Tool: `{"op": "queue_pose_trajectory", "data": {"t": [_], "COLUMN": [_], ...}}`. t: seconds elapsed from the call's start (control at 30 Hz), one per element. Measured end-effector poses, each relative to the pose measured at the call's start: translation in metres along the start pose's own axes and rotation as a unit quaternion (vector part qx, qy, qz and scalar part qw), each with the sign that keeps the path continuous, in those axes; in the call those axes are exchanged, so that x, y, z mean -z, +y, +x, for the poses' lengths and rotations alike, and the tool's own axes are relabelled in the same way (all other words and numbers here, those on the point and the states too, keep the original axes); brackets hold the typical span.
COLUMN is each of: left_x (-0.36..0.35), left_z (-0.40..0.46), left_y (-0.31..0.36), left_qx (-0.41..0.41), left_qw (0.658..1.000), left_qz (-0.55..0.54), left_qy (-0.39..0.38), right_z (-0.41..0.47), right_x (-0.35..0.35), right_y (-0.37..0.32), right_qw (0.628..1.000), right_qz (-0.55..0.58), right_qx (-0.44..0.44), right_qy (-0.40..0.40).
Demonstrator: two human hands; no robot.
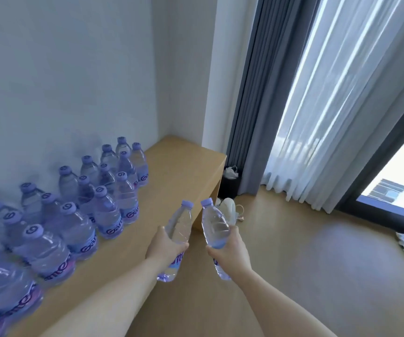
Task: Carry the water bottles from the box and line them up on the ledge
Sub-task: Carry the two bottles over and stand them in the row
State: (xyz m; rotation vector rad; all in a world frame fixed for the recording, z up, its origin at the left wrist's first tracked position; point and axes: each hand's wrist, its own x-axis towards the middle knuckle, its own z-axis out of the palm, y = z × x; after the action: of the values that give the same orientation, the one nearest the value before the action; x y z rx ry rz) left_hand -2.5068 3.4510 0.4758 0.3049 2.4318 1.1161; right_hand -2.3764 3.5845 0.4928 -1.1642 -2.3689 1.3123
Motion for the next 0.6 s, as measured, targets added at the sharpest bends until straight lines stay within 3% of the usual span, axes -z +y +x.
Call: {"op": "queue_pose_trajectory", "data": {"t": [0.3,0.47,0.6], "left_x": [-0.02,-0.018,-0.009], "left_z": [0.122,0.162,0.181], "left_y": [0.035,0.055,0.064], "left_qx": [0.073,0.128,0.117], "left_qw": [0.988,0.957,0.931], "left_qz": [-0.109,-0.213,-0.267], "left_qy": [0.086,0.146,0.218], "right_z": [0.178,0.254,0.288], "right_x": [-0.016,-0.031,-0.057], "right_y": [-0.024,-0.052,-0.073], "right_qw": [0.991,0.969,0.957], "right_qz": [-0.001,-0.058,-0.086], "right_qx": [0.056,0.11,0.119], "right_qy": [-0.122,-0.215,-0.251]}}
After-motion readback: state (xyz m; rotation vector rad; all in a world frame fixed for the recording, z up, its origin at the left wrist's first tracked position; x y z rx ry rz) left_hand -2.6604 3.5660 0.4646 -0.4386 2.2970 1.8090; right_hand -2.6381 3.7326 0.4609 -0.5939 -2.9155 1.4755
